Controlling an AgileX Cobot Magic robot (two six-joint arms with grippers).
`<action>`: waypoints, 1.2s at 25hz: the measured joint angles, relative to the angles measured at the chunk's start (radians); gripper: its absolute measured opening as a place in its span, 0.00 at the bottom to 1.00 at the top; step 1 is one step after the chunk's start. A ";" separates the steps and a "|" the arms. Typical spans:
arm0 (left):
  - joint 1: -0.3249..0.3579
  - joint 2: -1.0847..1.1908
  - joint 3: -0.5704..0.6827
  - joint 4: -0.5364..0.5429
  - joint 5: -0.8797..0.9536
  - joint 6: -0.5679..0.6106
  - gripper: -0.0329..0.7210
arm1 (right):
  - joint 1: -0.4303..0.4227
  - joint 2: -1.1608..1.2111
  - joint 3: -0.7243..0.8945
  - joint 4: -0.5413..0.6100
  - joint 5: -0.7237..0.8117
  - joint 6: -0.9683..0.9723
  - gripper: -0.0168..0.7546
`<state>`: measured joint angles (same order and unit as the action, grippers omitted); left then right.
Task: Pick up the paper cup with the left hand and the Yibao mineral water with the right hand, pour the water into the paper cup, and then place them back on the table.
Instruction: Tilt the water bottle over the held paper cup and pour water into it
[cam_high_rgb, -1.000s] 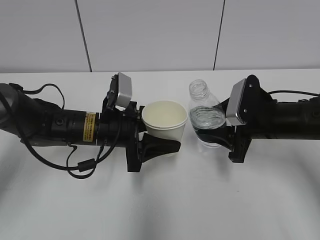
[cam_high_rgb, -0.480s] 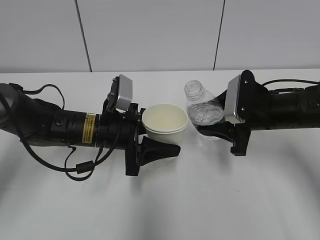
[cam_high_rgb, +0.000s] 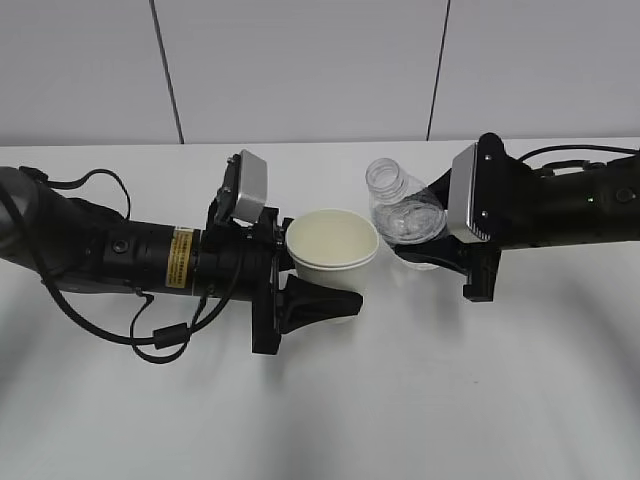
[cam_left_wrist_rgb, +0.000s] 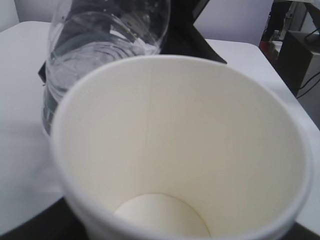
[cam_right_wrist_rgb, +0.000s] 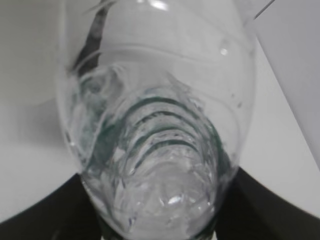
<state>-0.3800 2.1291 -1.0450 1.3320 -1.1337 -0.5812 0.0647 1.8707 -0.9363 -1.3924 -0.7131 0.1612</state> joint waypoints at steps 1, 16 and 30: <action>-0.005 0.000 0.000 0.000 0.000 0.000 0.59 | 0.000 0.000 -0.005 -0.002 0.000 0.000 0.60; -0.041 0.000 0.000 -0.050 0.048 0.001 0.59 | 0.028 0.000 -0.067 -0.102 0.064 0.000 0.60; -0.041 0.000 0.000 -0.063 0.058 0.001 0.59 | 0.059 0.000 -0.156 -0.257 0.150 0.000 0.60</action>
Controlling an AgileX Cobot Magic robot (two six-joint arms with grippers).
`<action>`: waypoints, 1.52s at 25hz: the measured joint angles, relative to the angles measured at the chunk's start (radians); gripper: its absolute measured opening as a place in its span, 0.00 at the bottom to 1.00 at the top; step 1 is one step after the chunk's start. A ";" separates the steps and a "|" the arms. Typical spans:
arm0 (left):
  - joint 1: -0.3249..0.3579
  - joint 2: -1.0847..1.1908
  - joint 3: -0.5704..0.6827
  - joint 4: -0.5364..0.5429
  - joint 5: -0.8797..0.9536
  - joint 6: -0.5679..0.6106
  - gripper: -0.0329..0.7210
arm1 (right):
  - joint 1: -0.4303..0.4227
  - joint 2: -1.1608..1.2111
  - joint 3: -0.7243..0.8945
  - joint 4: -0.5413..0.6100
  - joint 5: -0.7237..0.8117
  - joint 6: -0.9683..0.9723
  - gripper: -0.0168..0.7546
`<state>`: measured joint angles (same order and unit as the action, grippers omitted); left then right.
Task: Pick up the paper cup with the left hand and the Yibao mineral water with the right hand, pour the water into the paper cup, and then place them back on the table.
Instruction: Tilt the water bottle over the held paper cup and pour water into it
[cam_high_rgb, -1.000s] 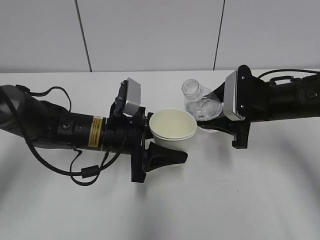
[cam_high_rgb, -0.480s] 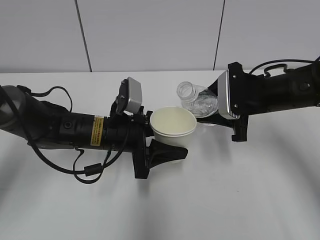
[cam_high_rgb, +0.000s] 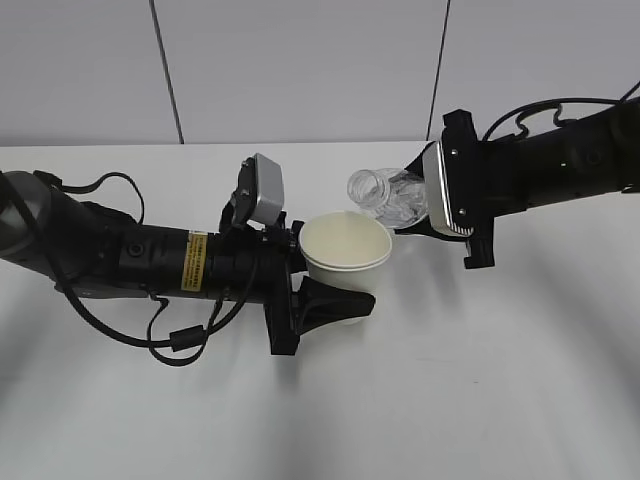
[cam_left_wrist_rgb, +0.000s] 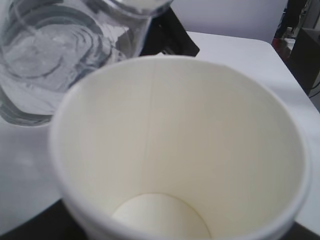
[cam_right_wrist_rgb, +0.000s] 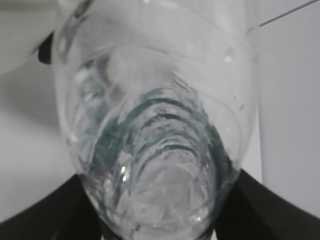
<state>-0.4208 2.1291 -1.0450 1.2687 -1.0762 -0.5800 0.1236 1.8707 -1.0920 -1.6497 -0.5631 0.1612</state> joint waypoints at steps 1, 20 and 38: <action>0.000 0.000 0.000 0.000 0.000 0.000 0.59 | 0.003 0.000 -0.005 -0.005 0.005 0.000 0.60; 0.000 0.000 0.000 -0.002 -0.010 0.000 0.59 | 0.009 -0.026 -0.038 -0.088 0.035 -0.021 0.60; 0.000 0.000 0.000 -0.004 -0.011 0.000 0.59 | 0.009 -0.049 -0.055 -0.108 0.039 -0.142 0.60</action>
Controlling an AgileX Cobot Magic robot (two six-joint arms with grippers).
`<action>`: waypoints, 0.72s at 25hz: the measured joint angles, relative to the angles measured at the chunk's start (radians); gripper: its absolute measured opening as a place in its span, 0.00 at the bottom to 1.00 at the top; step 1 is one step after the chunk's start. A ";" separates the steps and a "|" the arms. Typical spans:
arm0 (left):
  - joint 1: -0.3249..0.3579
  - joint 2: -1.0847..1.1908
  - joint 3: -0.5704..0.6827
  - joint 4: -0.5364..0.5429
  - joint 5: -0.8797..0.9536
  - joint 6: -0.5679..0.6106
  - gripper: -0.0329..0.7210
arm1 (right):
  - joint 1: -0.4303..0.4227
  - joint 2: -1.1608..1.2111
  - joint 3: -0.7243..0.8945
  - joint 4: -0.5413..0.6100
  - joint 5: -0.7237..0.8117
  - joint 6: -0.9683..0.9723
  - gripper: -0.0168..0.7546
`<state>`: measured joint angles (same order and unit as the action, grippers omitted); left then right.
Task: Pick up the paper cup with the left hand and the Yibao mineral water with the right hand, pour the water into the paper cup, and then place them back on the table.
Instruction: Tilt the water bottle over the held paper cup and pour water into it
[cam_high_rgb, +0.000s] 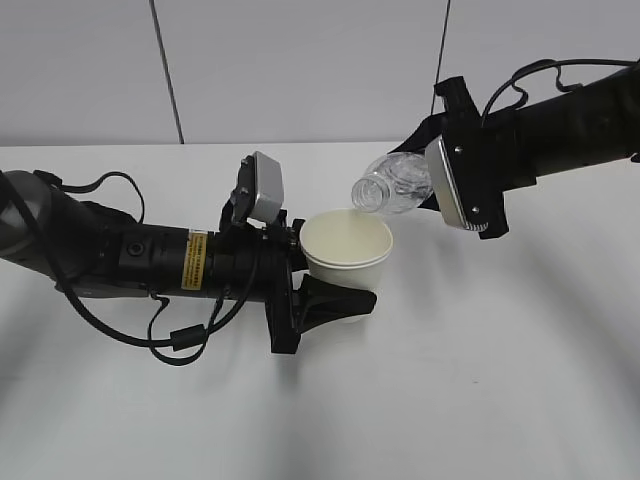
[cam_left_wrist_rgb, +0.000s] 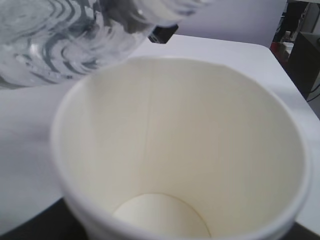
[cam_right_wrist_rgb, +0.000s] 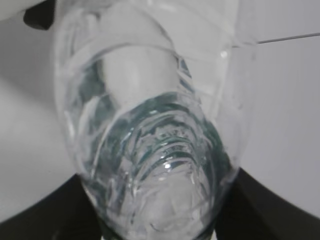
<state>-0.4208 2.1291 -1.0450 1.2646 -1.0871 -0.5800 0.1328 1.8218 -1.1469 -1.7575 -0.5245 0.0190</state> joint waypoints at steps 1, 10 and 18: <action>0.000 0.000 0.000 0.000 0.000 0.000 0.59 | 0.000 0.000 -0.004 0.000 0.000 -0.004 0.60; 0.000 0.000 0.000 0.000 0.000 0.000 0.59 | 0.000 0.000 -0.051 -0.057 0.002 -0.011 0.60; 0.000 0.000 0.000 0.000 0.000 0.000 0.59 | 0.013 0.000 -0.066 -0.082 0.021 -0.028 0.60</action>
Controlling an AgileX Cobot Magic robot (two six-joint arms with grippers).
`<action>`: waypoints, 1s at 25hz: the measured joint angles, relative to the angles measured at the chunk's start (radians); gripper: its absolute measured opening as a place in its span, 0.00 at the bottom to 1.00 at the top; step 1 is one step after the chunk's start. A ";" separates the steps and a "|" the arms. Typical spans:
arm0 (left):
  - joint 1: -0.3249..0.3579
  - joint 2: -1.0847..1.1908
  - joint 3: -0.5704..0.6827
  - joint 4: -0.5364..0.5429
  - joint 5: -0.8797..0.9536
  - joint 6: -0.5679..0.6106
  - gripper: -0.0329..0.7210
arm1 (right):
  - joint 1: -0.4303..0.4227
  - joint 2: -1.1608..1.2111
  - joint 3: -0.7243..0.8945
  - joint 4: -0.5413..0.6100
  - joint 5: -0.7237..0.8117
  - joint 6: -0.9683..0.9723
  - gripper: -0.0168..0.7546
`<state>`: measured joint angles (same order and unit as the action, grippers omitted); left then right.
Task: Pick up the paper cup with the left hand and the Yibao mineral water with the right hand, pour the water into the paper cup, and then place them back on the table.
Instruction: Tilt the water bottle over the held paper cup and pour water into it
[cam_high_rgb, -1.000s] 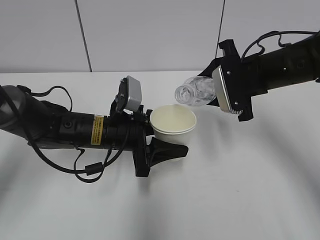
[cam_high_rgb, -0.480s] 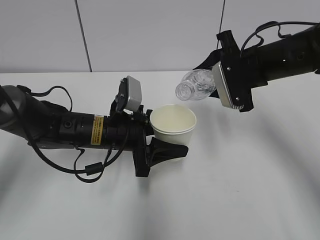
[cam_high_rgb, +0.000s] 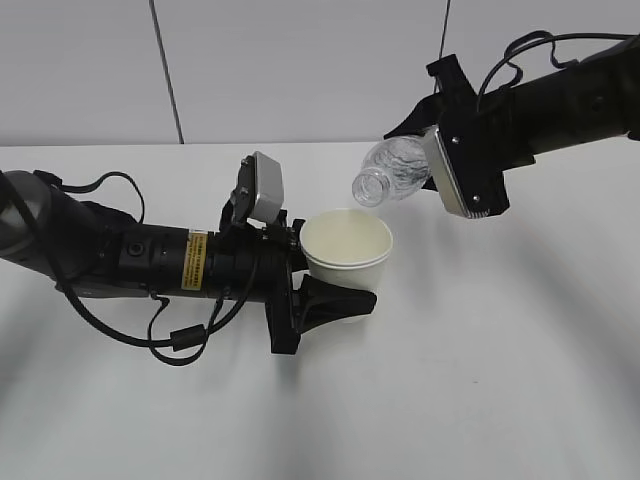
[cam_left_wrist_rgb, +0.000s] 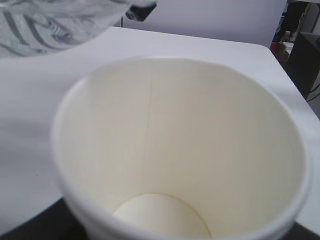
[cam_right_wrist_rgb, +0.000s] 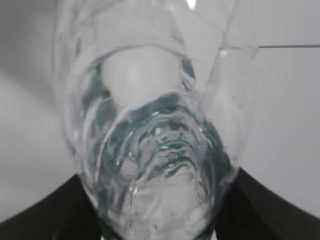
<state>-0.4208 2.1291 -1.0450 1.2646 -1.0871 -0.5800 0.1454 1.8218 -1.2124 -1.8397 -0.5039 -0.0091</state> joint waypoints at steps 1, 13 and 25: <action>0.000 0.000 0.000 0.001 0.000 0.000 0.59 | 0.006 0.000 0.000 0.000 0.008 -0.005 0.60; 0.000 0.000 0.000 0.003 -0.010 0.000 0.59 | 0.051 0.000 0.000 0.000 0.076 -0.061 0.60; 0.000 0.000 0.000 0.022 -0.040 -0.019 0.59 | 0.051 0.000 0.000 0.000 0.122 -0.087 0.60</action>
<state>-0.4208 2.1291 -1.0450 1.2867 -1.1268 -0.5985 0.1964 1.8218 -1.2124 -1.8397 -0.3823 -0.0958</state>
